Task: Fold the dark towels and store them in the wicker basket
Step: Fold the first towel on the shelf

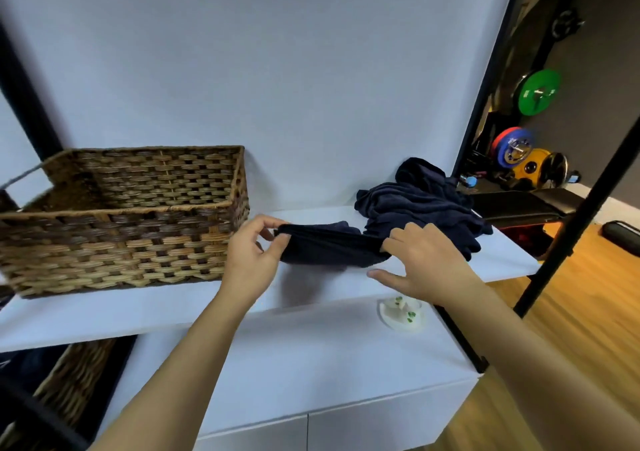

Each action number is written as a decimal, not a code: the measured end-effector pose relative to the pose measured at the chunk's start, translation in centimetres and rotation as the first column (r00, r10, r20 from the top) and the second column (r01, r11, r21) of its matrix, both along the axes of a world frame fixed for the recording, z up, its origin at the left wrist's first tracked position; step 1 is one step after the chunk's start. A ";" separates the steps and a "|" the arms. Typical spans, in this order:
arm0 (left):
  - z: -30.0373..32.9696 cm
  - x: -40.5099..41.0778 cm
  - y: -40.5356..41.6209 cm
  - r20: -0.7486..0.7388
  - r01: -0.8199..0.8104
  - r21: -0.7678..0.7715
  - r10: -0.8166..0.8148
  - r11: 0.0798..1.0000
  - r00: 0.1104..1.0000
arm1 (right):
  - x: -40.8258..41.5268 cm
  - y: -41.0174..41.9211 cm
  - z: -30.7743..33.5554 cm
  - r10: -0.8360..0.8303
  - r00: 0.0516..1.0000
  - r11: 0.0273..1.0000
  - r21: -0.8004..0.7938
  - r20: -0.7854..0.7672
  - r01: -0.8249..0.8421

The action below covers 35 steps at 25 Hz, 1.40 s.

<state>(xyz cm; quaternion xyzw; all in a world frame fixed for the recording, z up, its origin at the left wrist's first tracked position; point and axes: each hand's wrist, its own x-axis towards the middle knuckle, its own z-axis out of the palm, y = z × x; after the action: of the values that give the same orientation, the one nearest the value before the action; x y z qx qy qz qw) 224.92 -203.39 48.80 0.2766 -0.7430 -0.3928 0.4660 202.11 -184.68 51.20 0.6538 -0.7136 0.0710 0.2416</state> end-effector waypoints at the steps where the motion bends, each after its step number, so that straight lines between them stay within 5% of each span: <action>1: 1.6 -0.2 0.6 0.007 -0.009 -0.007 0.009 1.000 1.000 | -0.7 0.4 1.5 -0.001 1.000 0.996 -0.088 0.001 0.001; 5: 9.0 -1.9 3.6 -0.050 -0.032 -0.007 0.032 0.999 0.998 | -1.8 1.3 9.1 0.086 0.904 0.979 -0.205 0.418 0.002; 9: 13.5 -2.3 5.7 -0.066 -0.110 -0.011 0.109 0.994 0.992 | -2.5 2.9 12.3 0.155 0.796 0.976 -0.215 0.585 -0.032; 17: 15.8 -1.5 9.9 -0.034 -0.146 0.034 0.148 0.989 0.988 | -3.7 4.8 14.1 0.214 0.713 0.969 -0.240 0.667 -0.065; 23: 17.2 -0.8 8.8 0.030 -0.097 0.019 0.096 0.995 0.995 | -4.0 3.4 14.7 0.396 0.376 0.918 -0.372 0.838 -0.138; 28: 17.5 -2.5 3.0 0.134 -0.098 0.100 0.085 0.990 0.987 | -5.7 -1.6 15.2 0.225 0.360 0.974 -0.210 0.906 -0.080; 30: 17.6 -4.0 -0.2 0.163 -0.097 0.171 0.069 0.980 0.984 | -6.0 -5.3 15.3 0.203 0.212 0.979 -0.203 0.956 -0.021; 33: 18.8 -6.2 -3.8 -0.007 -0.040 0.219 0.042 0.975 0.999 | -6.3 -9.9 16.3 0.318 0.041 0.947 -0.319 0.947 0.025; 35: 20.2 -7.0 -5.4 -0.140 -0.032 0.153 0.054 0.988 0.989 | -6.8 -12.4 17.1 0.443 0.041 0.894 -0.444 0.896 0.054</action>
<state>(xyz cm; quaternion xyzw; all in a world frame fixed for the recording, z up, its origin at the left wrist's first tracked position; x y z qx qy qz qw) 217.94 -208.76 68.98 0.2978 -0.6698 -0.4563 0.5045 195.30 -197.05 68.31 0.4634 -0.5578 0.6572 -0.2056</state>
